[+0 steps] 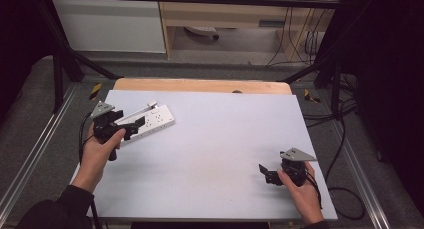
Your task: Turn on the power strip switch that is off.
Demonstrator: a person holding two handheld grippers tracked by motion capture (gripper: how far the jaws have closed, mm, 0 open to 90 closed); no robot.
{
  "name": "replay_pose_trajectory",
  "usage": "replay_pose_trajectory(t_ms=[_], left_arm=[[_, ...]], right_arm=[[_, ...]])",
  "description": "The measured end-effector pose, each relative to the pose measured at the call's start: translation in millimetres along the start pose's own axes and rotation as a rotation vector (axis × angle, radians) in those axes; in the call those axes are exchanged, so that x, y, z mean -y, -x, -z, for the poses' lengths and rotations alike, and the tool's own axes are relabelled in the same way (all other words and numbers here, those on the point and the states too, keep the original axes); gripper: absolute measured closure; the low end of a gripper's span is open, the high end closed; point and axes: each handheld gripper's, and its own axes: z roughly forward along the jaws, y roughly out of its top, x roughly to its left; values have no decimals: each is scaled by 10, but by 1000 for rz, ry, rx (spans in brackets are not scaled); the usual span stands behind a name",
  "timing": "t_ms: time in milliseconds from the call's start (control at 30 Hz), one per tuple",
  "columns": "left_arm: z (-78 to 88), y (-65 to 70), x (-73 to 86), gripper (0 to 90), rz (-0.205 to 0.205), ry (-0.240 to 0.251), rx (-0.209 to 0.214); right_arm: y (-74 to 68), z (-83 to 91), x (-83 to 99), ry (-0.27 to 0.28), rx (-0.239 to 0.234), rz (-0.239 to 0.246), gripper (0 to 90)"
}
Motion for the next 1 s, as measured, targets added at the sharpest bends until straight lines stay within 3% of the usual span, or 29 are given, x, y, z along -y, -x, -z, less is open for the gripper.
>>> replay_pose_trajectory(t_ms=[433,1000], left_arm=[[-195,-88,-199,78,0,3,-40],[-359,-52,-342,78,-18,21,-65]], right_arm=[[8,5,2,3,-1,3,48],[-2,21,-3,7,1,0,41]])
